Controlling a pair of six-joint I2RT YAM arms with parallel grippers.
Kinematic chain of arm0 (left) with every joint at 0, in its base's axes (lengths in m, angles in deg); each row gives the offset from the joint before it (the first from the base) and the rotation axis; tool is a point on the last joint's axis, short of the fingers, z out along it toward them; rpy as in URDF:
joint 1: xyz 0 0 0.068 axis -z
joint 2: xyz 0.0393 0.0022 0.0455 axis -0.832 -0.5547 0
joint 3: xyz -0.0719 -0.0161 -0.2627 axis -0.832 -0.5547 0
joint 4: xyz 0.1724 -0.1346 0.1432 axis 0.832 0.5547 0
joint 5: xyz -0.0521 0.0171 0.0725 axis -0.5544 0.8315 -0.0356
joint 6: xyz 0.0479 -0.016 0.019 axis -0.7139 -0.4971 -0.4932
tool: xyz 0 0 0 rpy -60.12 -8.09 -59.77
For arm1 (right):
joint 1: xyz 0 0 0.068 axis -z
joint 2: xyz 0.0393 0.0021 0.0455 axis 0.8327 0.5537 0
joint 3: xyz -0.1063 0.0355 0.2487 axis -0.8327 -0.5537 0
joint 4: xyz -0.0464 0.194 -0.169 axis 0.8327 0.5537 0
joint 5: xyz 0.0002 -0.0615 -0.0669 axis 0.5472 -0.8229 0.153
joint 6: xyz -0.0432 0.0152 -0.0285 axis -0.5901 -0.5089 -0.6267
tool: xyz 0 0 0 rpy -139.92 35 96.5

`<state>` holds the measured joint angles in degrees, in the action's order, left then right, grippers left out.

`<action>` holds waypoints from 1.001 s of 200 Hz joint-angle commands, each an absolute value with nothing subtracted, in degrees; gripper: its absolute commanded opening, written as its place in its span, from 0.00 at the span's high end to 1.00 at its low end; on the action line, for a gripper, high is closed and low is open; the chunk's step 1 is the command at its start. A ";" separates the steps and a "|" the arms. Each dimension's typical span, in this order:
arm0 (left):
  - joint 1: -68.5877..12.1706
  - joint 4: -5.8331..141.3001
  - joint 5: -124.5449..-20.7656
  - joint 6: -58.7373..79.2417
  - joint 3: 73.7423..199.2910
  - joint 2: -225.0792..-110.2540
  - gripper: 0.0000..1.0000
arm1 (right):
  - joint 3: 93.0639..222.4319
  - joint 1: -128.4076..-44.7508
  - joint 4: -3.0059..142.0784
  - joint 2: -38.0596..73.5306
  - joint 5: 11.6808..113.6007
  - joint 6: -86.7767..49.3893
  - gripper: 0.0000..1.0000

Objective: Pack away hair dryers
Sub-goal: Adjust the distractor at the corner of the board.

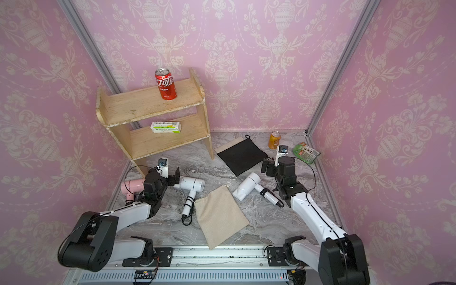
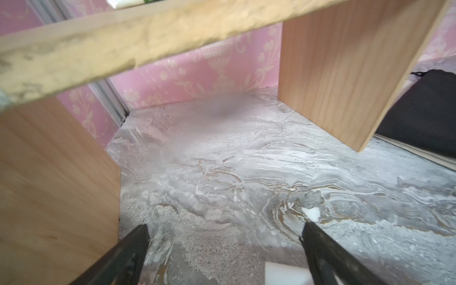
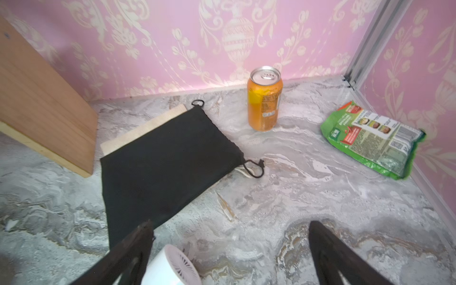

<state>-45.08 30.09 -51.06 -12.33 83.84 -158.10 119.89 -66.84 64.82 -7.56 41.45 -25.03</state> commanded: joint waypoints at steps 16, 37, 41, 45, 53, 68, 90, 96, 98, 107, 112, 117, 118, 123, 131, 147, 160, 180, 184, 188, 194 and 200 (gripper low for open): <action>-40.80 41.78 -48.60 -15.20 88.27 -150.93 0.01 | 119.32 -70.91 67.58 -11.23 42.22 -22.87 0.00; -37.65 48.74 -46.47 -12.19 90.09 -143.82 0.01 | 119.79 -73.80 65.92 -10.93 43.09 -21.50 0.00; -36.54 49.09 -44.69 -11.80 89.91 -142.09 0.01 | 120.13 -74.40 65.49 -10.59 43.36 -21.06 0.00; -35.70 49.86 -43.24 -11.15 89.64 -140.25 0.01 | 120.49 -74.97 64.90 -10.28 43.74 -20.65 0.00; -34.87 52.50 -40.70 -9.08 89.72 -136.48 0.01 | 121.23 -76.35 63.56 -9.18 44.27 -20.12 0.00; -34.60 58.93 -36.25 -4.23 90.58 -129.29 0.01 | 123.43 -78.91 62.22 -6.61 44.39 -19.20 0.00; -34.89 66.59 -28.82 2.05 92.03 -121.08 0.02 | 126.73 -81.49 59.73 -2.18 46.42 -17.06 0.00; -35.18 68.30 -28.14 3.36 92.31 -119.64 0.02 | 127.61 -82.13 58.91 -0.80 47.22 -16.26 0.00; -35.31 68.88 -27.99 3.88 92.35 -119.15 0.02 | 127.91 -82.39 58.63 -0.29 47.46 -16.10 0.00; -36.14 71.83 -26.94 7.39 92.79 -117.60 0.02 | 129.56 -83.70 57.68 2.14 48.47 -15.28 0.01; -37.13 73.54 -26.54 9.84 92.99 -116.92 0.02 | 130.52 -84.47 57.49 3.54 48.73 -14.81 0.01; -38.24 75.17 -26.42 12.78 93.11 -116.24 0.02 | 131.60 -85.11 57.19 5.07 49.01 -14.29 0.01; -38.62 75.43 -26.41 13.54 93.11 -116.10 0.02 | 131.83 -85.33 57.07 5.38 49.08 -14.20 0.01; -40.24 76.70 -26.81 16.83 92.87 -115.32 0.02 | 132.66 -86.01 56.54 6.81 49.52 -13.55 0.01; -43.53 78.30 -28.92 22.05 92.62 -114.62 0.02 | 134.24 -87.03 55.73 8.94 49.95 -12.36 0.01; -51.73 82.15 -35.05 33.04 92.80 -115.12 0.02 | 137.70 -88.46 55.30 12.75 51.17 -10.63 0.01; -57.68 82.50 -40.67 41.08 91.92 -115.66 0.03 | 140.02 -88.97 55.39 14.92 51.89 -9.38 0.01; -63.75 77.82 -47.64 52.33 87.94 -116.31 0.05 | 142.17 -88.96 55.08 16.89 52.40 -8.74 0.02; -64.63 76.81 -48.39 54.52 87.08 -116.55 0.05 | 142.42 -88.96 55.03 17.06 52.40 -8.74 0.01; -65.44 75.55 -49.22 56.62 86.10 -116.79 0.05 | 142.68 -88.93 55.10 17.26 52.40 -8.74 0.01; -66.56 72.86 -50.32 59.86 84.48 -117.22 0.06 | 143.01 -88.90 55.30 17.60 52.44 -8.74 0.01; -67.44 70.11 -51.18 62.88 82.82 -117.57 0.07 | 143.32 -88.83 55.45 17.78 52.57 -8.68 0.01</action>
